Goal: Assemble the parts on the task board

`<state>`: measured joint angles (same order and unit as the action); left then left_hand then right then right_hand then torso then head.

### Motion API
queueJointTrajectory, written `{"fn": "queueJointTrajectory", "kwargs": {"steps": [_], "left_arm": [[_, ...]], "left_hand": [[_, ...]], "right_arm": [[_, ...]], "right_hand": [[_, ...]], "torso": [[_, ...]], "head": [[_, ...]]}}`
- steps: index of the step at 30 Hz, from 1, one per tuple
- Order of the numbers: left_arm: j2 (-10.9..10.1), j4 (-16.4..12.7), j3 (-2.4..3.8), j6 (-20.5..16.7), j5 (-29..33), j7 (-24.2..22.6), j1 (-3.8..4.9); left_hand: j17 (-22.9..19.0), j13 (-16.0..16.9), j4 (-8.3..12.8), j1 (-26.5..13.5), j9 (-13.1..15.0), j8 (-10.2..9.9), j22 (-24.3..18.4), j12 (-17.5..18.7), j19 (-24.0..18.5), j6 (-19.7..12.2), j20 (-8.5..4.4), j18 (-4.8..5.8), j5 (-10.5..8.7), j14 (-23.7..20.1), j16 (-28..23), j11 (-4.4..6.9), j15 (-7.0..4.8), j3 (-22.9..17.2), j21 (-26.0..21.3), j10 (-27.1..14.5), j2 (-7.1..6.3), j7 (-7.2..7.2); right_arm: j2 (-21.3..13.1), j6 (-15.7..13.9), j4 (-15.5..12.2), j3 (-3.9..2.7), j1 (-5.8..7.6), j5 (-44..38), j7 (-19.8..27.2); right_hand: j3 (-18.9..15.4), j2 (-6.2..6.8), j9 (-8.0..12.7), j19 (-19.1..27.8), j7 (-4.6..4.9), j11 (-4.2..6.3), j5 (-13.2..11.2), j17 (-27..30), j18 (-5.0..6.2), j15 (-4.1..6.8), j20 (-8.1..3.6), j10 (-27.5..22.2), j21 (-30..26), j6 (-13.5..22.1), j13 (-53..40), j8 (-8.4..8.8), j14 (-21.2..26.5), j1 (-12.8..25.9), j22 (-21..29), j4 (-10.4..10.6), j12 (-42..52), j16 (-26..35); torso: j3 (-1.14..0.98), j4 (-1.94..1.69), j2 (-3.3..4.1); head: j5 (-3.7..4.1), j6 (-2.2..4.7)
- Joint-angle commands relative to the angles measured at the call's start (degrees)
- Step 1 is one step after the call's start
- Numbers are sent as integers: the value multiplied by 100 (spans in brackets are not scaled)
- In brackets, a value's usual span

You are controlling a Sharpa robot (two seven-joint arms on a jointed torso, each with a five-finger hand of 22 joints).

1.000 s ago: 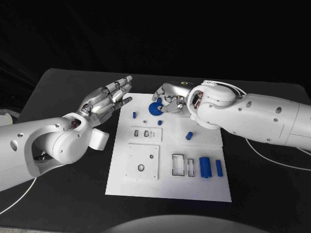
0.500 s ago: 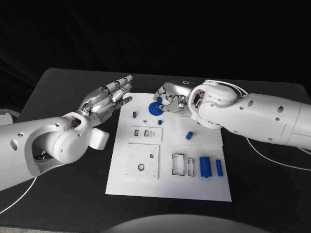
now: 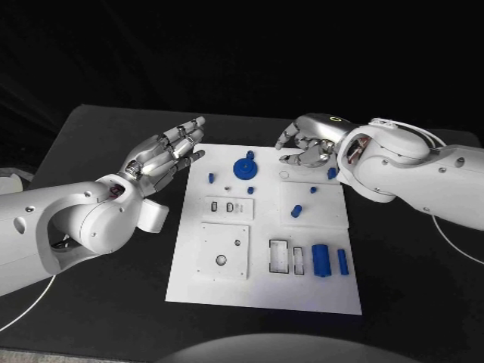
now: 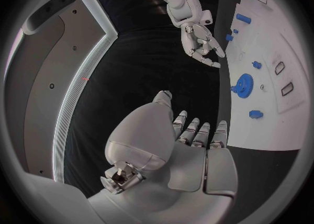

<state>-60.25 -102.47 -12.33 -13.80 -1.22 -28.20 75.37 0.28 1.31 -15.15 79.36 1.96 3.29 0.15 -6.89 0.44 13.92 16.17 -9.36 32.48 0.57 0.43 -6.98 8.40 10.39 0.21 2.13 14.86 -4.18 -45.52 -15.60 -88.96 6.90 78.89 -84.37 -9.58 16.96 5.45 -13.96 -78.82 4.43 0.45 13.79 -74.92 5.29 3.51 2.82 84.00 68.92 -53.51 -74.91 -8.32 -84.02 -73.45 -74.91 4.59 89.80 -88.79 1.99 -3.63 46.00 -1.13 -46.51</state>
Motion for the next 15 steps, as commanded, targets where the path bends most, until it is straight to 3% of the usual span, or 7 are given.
{"fn": "queueJointTrajectory", "kwargs": {"steps": [1,11,15], "left_arm": [[-4,-20,1,90,-4,-48,3],[40,20,-1,144,-4,-31,2],[51,25,-1,157,-4,-37,1]], "left_hand": [[7,6,-2,59,9,39,9,-34,-3,10,33,-103,39,-2,33,-20,39,-32,10,0,-15,-26],[10,8,6,67,8,38,10,-43,0,1,35,-102,45,5,42,-30,67,-38,12,5,-18,-18],[11,11,13,74,7,38,11,-62,1,-3,37,-101,48,8,46,-43,83,-44,12,14,-19,-11]], "right_arm": [[-226,-53,-155,5,8,-184,-44],[-755,-78,-281,15,-99,-251,-3],[-864,-155,-222,18,-195,-279,28]], "right_hand": [[-103,8,-30,-173,-1,20,-134,-1508,-102,34,-15,600,288,-52,-1509,-56,-598,82,-591,40,20,-121],[-206,10,-54,-281,-31,42,-201,-1508,-137,59,-39,600,463,-10,-1509,-75,-598,89,-699,90,20,-121],[-273,15,-32,-303,-38,55,-274,-1489,-143,76,-55,600,492,133,-1509,-18,-591,96,-728,141,20,-96]], "torso": [[-13,17,3],[-7,-2,-7],[-5,5,-7]], "head": [[-44,10],[77,14],[60,32]]}}
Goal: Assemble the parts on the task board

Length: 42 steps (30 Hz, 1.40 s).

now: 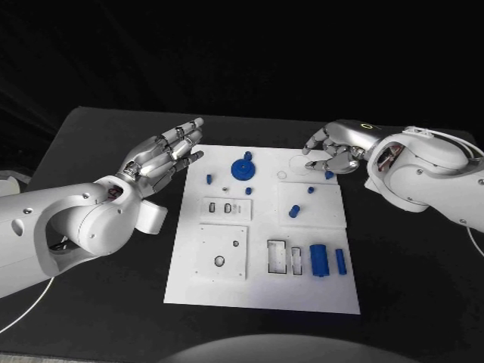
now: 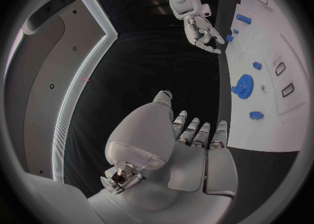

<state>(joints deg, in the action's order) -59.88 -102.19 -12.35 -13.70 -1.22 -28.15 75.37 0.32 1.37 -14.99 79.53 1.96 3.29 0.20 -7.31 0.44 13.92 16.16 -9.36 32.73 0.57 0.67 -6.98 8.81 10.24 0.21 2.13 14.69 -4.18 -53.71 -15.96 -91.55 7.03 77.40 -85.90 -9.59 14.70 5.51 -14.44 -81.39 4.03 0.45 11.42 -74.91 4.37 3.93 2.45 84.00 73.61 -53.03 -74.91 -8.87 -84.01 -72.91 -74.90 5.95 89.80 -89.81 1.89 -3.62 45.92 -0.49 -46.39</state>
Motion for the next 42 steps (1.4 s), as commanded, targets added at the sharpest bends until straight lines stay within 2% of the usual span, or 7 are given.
{"fn": "queueJointTrajectory", "kwargs": {"steps": [1,13,17,25,38,41,42], "left_arm": [[14,-1,0,151,-4,-43,1],[-18,22,-3,173,-4,-18,-2],[-12,34,-3,186,-4,-6,-2],[-10,52,-4,204,-4,26,-3],[-3,80,-4,220,-4,66,-3],[3,91,-4,229,-4,72,-3],[6,96,-5,234,-4,75,-4]], "left_hand": [[7,5,-3,57,7,38,5,-20,1,-3,37,-101,23,8,23,-43,42,-29,12,14,-2,-12],[9,7,6,65,6,37,6,-27,3,-10,39,-101,28,11,27,-55,53,-35,14,19,-4,-6],[9,7,8,67,6,36,6,-27,3,-14,40,-101,29,11,27,-59,55,-36,14,20,-5,-4],[8,6,11,69,5,35,6,-27,3,-17,40,-100,30,11,28,-64,57,-37,14,20,-6,-1],[8,4,18,73,3,30,7,-18,5,-35,43,-99,32,10,27,-83,65,-39,15,17,-13,7],[8,4,19,74,2,29,7,-16,6,-38,44,-99,32,10,27,-87,66,-39,16,16,-15,9],[8,4,19,74,2,29,7,-16,6,-38,44,-99,32,10,27,-87,66,-39,16,16,-15,9]], "right_arm": [[-71,-154,54,5,-75,-144,41],[-291,-381,162,13,-223,-343,96],[-314,-387,204,16,-252,-353,91],[-331,-338,227,18,-292,-323,86],[-344,-151,298,19,-377,-210,55],[-347,-121,314,19,-399,-202,42],[-346,-114,323,19,-407,-200,45]], "right_hand": [[-66,12,30,-52,2,58,-55,-1457,-53,37,-23,600,30,141,-1509,63,-578,40,-737,21,20,51],[-232,56,161,-25,-56,110,-243,-1069,-33,88,-71,600,-69,491,-1509,218,-454,5,-728,180,20,552],[-363,116,198,-25,-61,121,-544,-1032,-32,97,-83,600,-93,552,-1509,222,-452,51,-733,343,20,587],[-560,271,295,-17,-85,137,-824,-967,-24,114,-95,600,-158,760,-1509,287,-442,97,-732,700,20,650],[-613,285,369,46,-75,134,-779,-829,7,112,-100,600,-333,766,-1509,254,-401,27,-680,964,20,804],[-568,225,384,71,-63,125,-582,-785,18,102,-93,600,-407,703,-1509,207,-387,-109,-660,940,20,851],[-538,190,389,75,-59,121,-379,-773,21,101,-90,600,-428,663,-1509,178,-384,-192,-658,900,20,861]], "torso": [[2,10,4],[7,-3,7],[5,-6,7],[8,0,6],[6,-1,7],[4,-5,9],[3,-2,6]], "head": [[-10,25],[7,51],[-7,49],[-17,21],[-29,2],[-26,2],[-26,-5]]}}
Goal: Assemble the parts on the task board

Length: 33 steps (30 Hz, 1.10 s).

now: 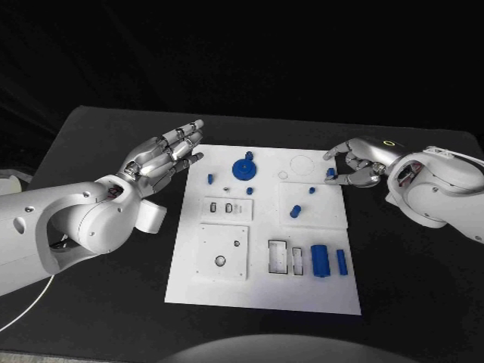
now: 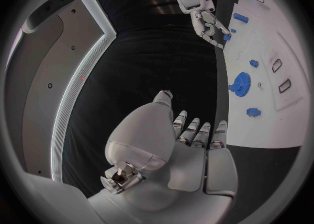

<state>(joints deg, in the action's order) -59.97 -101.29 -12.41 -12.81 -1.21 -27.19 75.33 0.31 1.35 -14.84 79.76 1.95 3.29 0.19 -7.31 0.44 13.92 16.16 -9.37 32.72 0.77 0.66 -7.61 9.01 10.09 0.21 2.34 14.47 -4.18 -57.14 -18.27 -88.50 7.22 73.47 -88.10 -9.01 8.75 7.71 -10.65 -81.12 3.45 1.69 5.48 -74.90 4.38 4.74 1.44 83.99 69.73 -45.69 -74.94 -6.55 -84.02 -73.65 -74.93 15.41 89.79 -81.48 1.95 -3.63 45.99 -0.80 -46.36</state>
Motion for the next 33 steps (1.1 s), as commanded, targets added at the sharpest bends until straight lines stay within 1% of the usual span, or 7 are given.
{"fn": "queueJointTrajectory", "kwargs": {"steps": [1,2,4,9,12,20,33], "left_arm": [[16,8,1,146,-4,-20,0],[18,14,1,149,-4,-18,-1],[19,20,0,151,-4,-18,-2],[33,43,0,155,-4,-15,-3],[42,54,0,157,-4,-13,-4],[48,67,0,161,-4,-6,-4],[53,72,-1,179,-4,18,-4]], "left_hand": [[9,6,4,51,3,29,8,-16,6,-37,44,-98,32,-10,27,-25,46,-24,16,-5,7,8],[9,6,4,51,3,29,8,-16,6,-38,44,-98,32,-10,27,-25,47,-24,16,-5,7,9],[10,6,6,52,3,28,9,-18,7,-39,44,-98,32,-9,28,-28,48,-24,16,-5,6,9],[10,6,6,52,3,28,9,-18,7,-39,44,-98,32,-9,28,-28,48,-25,16,-5,6,9],[10,6,8,54,3,29,9,-17,8,-37,45,-98,33,-8,29,-31,50,-25,17,-5,5,10],[10,6,8,54,3,29,9,-17,8,-37,45,-98,33,-8,29,-31,50,-25,17,-5,5,10],[11,6,13,57,3,29,10,-18,10,-38,46,-97,37,-7,31,-35,53,-28,18,-5,3,11]], "right_arm": [[-3,118,21,0,-16,20,-11],[-3,120,31,0,-23,22,-3],[-3,127,40,0,-31,24,8],[0,153,55,0,-43,25,22],[4,163,63,0,-48,25,30],[24,172,88,0,-56,26,40],[70,75,123,0,-63,19,57]], "right_hand": [[65,-40,12,48,1,-5,287,-771,20,19,12,601,-44,-84,-1506,-63,-383,-143,-655,-61,21,30],[76,-61,16,49,5,-5,407,-763,21,16,15,601,-59,-114,-1506,-84,-381,-181,-655,-88,21,35],[82,-75,17,50,5,-7,486,-751,23,15,16,601,-73,-147,-1506,-107,-378,-209,-654,-112,21,47],[88,-83,15,68,9,-10,530,-719,31,12,19,601,-120,-184,-1506,-131,-367,-235,-639,-135,21,82],[93,-94,7,77,14,-16,568,-701,35,9,23,601,-149,-240,-1506,-169,-360,-263,-633,-163,21,100],[108,-116,-31,90,23,-23,662,-666,42,2,29,601,-202,-386,-1506,-265,-346,-322,-624,-229,21,135],[139,-174,-154,113,32,-31,687,-605,57,-6,37,601,-305,-682,-1506,-465,-327,-417,-604,-346,21,193]], "torso": [[-1,0,-2],[-1,2,-2],[0,2,1],[0,-2,1],[0,2,-1],[2,-4,-1],[1,-6,-1]], "head": [[6,-10],[9,-15],[10,-16],[4,-24],[4,-30],[7,-44],[-1,-49]]}}
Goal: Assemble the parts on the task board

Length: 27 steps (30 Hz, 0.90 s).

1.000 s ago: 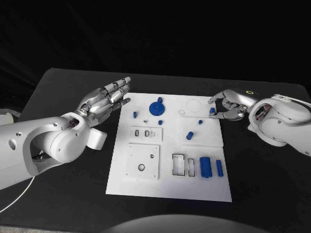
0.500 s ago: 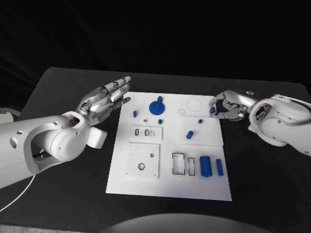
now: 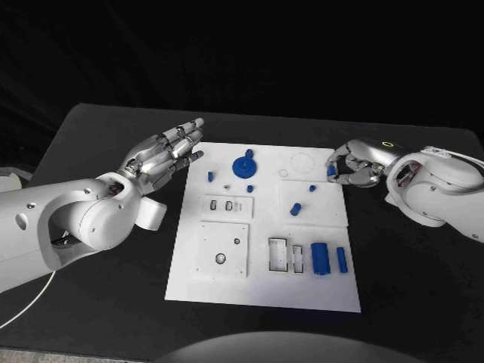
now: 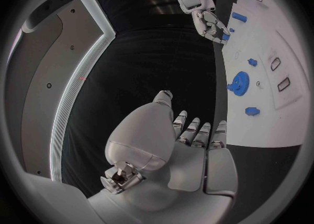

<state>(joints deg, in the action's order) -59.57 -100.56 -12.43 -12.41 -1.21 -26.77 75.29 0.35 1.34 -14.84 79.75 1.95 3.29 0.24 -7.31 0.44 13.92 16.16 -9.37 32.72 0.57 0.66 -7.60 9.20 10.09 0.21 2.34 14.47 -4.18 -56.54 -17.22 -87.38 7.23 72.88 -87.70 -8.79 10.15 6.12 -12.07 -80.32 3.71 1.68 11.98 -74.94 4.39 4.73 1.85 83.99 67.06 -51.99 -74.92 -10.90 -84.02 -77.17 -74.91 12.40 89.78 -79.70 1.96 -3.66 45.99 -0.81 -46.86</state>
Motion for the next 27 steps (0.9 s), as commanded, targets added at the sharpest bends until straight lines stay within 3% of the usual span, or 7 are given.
{"fn": "queueJointTrajectory", "kwargs": {"steps": [1,18,22,27], "left_arm": [[14,0,2,140,-4,-22,0],[27,19,-1,187,-4,64,-4],[33,24,-2,196,-4,80,-6],[28,26,-3,200,-4,89,-8]], "left_hand": [[7,6,13,57,4,29,5,-19,10,-38,47,-97,37,12,31,-36,34,-28,18,-6,2,11],[8,7,19,60,5,31,6,-22,12,-32,48,-96,40,15,34,-42,39,-31,20,-5,0,10],[7,7,21,61,6,34,6,-21,12,-23,50,-96,41,14,34,-43,42,-31,20,-5,-3,2],[7,7,21,61,6,34,6,-21,12,-23,50,-96,41,14,34,-43,42,-31,20,-5,-3,2]], "right_arm": [[11,-44,12,-1,-5,-23,39],[19,-500,13,-1,-9,-35,137],[24,-592,11,-1,-9,-36,178],[39,-806,-42,-2,-6,-30,236]], "right_hand": [[2,-20,-20,34,6,-30,38,-597,57,-5,-3,601,-45,-68,-1508,-41,-326,-73,-605,-53,22,18],[0,-117,-349,51,-49,11,20,-460,78,23,-26,601,-198,-658,-1508,-445,-291,-145,-583,-206,22,152],[-7,-132,-485,68,-101,8,-60,-351,89,26,-34,568,-285,-934,-1469,-613,-262,-166,-561,-237,-9,267],[-12,-126,-516,85,-112,-4,-90,-286,98,20,-30,544,-344,-984,-1440,-638,-245,-168,-542,-238,-31,338]], "torso": [[0,-3,-1],[-6,-2,-1],[-3,0,2],[-1,11,0]], "head": [[0,1],[-22,8],[-33,11],[-49,13]]}}
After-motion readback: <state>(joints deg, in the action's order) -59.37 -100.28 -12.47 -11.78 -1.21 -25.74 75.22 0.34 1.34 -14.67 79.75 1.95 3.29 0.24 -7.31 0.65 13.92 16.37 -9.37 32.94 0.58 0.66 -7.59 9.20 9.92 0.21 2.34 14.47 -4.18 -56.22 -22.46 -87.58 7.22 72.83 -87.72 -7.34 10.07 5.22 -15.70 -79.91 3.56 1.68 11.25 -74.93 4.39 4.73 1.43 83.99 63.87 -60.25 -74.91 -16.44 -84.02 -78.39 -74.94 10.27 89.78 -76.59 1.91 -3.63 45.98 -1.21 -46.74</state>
